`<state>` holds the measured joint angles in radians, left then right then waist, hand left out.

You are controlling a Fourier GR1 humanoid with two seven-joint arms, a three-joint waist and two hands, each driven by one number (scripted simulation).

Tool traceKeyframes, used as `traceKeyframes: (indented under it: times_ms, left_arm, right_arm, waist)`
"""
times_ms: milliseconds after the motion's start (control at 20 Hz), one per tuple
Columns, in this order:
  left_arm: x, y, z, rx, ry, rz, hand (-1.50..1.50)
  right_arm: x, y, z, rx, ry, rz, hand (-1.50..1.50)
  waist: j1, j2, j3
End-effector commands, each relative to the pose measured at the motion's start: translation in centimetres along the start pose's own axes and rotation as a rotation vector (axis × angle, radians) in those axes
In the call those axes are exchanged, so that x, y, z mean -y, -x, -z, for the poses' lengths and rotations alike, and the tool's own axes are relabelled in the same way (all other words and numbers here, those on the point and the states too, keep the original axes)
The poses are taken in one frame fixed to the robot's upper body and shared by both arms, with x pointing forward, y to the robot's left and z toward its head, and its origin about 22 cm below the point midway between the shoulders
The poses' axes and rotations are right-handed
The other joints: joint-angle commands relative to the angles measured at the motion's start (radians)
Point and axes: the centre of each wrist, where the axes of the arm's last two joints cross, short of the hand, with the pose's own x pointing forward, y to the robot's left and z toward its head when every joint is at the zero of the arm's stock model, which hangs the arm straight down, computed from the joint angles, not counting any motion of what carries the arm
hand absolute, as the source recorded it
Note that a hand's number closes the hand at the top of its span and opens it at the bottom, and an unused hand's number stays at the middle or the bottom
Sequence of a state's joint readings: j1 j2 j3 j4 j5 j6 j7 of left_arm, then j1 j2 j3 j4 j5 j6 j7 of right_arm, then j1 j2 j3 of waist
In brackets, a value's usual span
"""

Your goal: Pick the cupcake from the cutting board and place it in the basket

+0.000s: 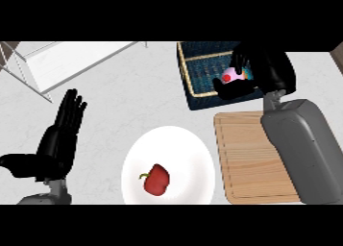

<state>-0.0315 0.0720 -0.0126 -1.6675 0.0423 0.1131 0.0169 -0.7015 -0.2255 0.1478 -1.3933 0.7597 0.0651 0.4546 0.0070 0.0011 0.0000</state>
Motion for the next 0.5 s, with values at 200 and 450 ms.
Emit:
traceKeyframes:
  times_ms: [200, 450]
  left_arm:
    - [0.8, -0.6, -0.2, -0.017, -0.006, -0.01, 0.0]
    - [-0.6, 0.7, -0.6, 0.003, -0.009, -0.008, 0.0]
  right_arm:
    - [-2.0, 2.4, 1.9, -0.037, -0.002, 0.057, 1.5]
    - [-0.3, 5.3, 1.3, -0.117, 0.056, 0.079, 1.5]
  waist:
    - [0.002, 0.0, 0.0]
    - [-0.004, -0.001, 0.0]
